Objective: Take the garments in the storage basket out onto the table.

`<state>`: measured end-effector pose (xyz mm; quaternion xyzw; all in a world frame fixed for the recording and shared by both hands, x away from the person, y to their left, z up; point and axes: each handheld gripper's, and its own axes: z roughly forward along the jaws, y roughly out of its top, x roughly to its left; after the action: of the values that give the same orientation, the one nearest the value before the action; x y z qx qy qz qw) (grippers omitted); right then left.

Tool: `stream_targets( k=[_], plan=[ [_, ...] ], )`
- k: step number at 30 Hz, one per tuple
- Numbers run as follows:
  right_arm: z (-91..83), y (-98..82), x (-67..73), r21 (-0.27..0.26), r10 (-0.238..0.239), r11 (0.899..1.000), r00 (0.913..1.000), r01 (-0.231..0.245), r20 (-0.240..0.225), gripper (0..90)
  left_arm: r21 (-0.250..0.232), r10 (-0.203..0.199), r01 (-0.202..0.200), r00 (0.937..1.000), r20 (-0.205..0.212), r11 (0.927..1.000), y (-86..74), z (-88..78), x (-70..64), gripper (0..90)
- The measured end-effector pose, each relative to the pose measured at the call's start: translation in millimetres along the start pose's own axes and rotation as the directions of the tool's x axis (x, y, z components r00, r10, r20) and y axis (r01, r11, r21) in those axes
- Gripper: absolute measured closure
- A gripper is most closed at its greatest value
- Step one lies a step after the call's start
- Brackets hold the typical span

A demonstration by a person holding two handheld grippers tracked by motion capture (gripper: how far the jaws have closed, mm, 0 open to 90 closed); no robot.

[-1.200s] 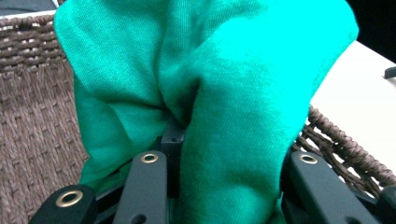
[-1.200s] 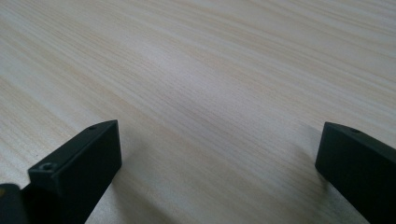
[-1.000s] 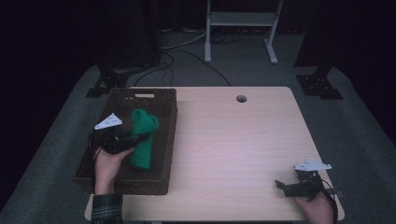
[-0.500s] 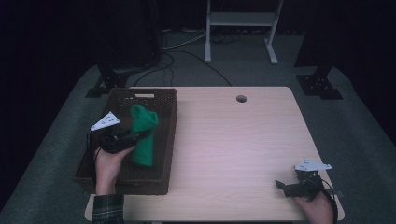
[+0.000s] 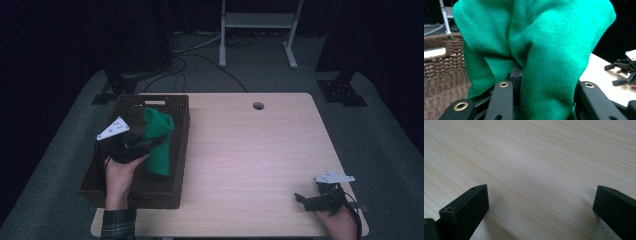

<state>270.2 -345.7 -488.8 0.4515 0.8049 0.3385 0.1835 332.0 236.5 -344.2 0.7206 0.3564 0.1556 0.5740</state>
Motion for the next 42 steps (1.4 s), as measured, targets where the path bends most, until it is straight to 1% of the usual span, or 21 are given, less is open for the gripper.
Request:
stream_targets(
  k=[4,13,19,24,26,29,42],
  plan=[
    [0.1,0.0,-0.1,0.000,-0.002,1.000,1.0000,0.002,0.000,0.0,-0.024,0.010,-0.009,0.9999,0.010,0.9997,4.6,0.3,-7.2,63.1],
    [0.0,0.0,-0.1,0.000,-0.001,1.000,1.0000,0.001,0.000,0.0,-0.048,0.040,-0.039,0.9989,0.026,0.9981,14.2,5.3,-25.3,63.1],
    [0.0,0.0,-0.1,0.000,-0.001,1.000,1.0000,0.001,0.000,0.0,-0.063,0.053,-0.050,0.9979,0.037,0.9968,18.3,9.7,-35.8,63.0],
    [0.0,0.0,-0.1,0.000,-0.001,1.000,1.0000,0.001,0.000,0.0,-0.077,0.053,-0.049,0.9973,0.050,0.9958,20.7,11.8,-42.3,63.0],
    [0.0,0.0,-0.1,0.000,-0.002,1.000,1.0000,0.002,0.000,0.0,-0.080,0.049,-0.045,0.9973,0.054,0.9958,21.1,13.2,-44.6,63.0],
    [0.0,0.0,-0.1,0.000,-0.001,1.000,1.0000,0.001,0.000,0.0,-0.081,0.057,-0.052,0.9962,0.065,0.9953,22.1,16.2,-48.4,63.1],
    [0.0,0.0,-0.1,0.000,-0.001,1.000,1.0000,0.001,0.000,0.0,-0.076,0.078,-0.071,0.9932,0.087,0.9946,24.2,33.3,-67.9,63.0]
  ],
)
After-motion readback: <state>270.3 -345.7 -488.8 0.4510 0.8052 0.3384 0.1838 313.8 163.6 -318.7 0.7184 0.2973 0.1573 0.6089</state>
